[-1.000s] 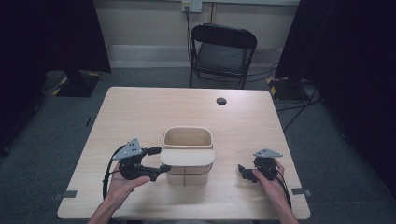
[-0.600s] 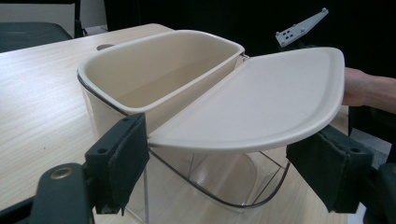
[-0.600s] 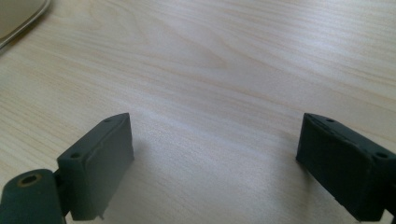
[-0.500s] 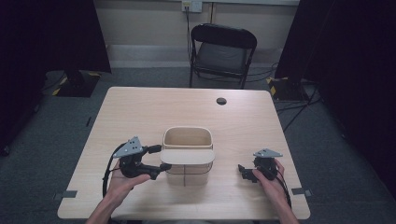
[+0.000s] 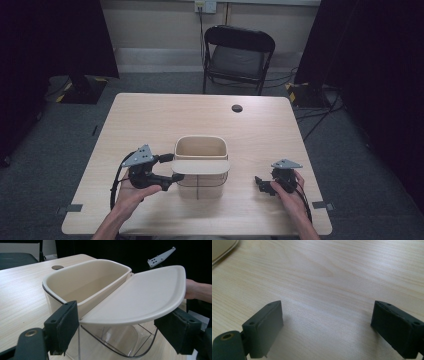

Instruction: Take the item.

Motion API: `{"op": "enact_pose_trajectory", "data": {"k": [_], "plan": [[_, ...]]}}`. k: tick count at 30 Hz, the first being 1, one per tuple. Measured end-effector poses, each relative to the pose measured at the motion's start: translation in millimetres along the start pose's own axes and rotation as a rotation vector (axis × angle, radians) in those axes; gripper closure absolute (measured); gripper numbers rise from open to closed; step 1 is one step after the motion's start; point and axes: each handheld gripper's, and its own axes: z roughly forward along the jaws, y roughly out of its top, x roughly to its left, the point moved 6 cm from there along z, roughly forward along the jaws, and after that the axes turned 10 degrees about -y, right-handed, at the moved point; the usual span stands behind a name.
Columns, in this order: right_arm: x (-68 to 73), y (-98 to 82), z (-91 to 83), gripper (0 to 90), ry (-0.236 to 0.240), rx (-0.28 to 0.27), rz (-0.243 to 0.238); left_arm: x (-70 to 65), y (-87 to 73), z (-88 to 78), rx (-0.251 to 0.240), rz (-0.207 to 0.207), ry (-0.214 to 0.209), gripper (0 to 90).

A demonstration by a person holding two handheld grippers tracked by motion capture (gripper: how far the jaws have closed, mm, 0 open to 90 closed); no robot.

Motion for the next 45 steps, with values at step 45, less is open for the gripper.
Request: {"op": "enact_pose_trajectory", "data": {"k": [45], "plan": [[0.0,0.0,0.0,9.7,0.000,0.000,0.000,1.3,11.5,2.1,0.017,-0.027,-0.057,36.9]]}}
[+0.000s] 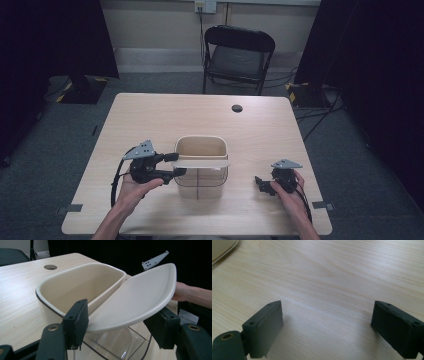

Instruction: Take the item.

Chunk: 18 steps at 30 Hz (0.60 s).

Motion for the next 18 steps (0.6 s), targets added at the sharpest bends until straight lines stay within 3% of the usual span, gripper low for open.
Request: {"op": "enact_pose_trajectory", "data": {"k": [7,18], "plan": [[0.1,0.0,-0.1,9.7,0.001,0.001,0.001,2.3,1.5,-0.7,0.006,-0.008,0.008,41.1],[0.0,0.0,0.0,9.7,0.001,0.000,0.000,2.4,7.5,3.6,0.004,-0.010,-0.024,45.3]]}}
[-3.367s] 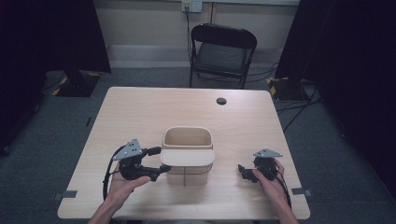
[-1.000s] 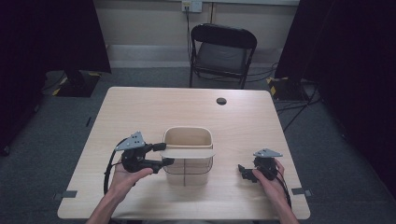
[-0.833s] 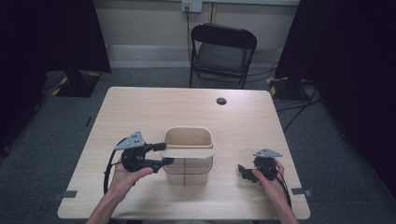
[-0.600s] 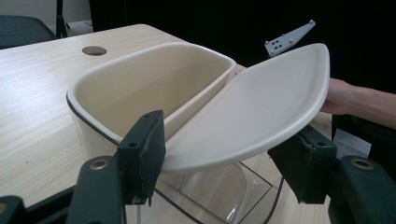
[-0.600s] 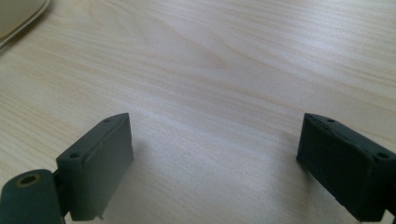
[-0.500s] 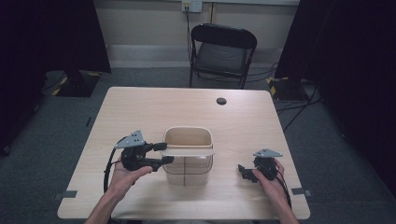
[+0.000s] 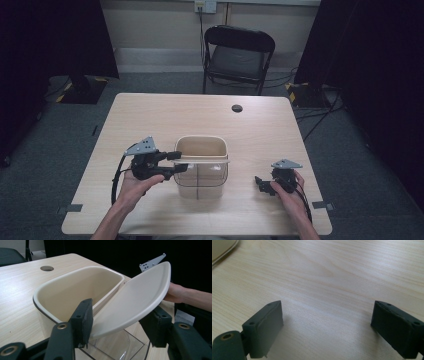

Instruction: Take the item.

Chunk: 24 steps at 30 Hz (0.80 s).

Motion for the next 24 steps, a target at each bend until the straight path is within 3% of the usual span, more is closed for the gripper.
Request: {"op": "enact_pose_trajectory", "data": {"k": [24], "plan": [[0.0,0.0,0.0,9.7,-0.001,0.000,0.000,6.0,10.9,-1.9,0.003,0.010,0.002,54.2]]}}
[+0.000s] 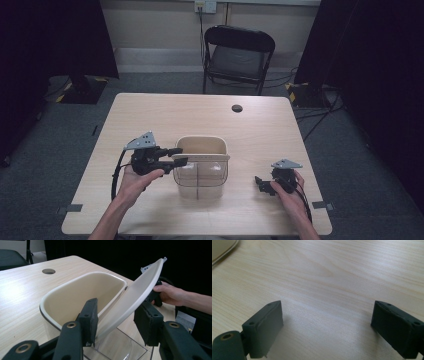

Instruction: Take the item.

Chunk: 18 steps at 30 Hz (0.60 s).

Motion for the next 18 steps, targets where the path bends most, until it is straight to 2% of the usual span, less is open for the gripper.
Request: {"op": "enact_pose_trajectory", "data": {"k": [18], "plan": [[0.0,0.0,0.0,9.6,0.000,0.000,0.000,4.4,3.7,0.5,-0.013,-0.018,-0.005,56.3]]}}
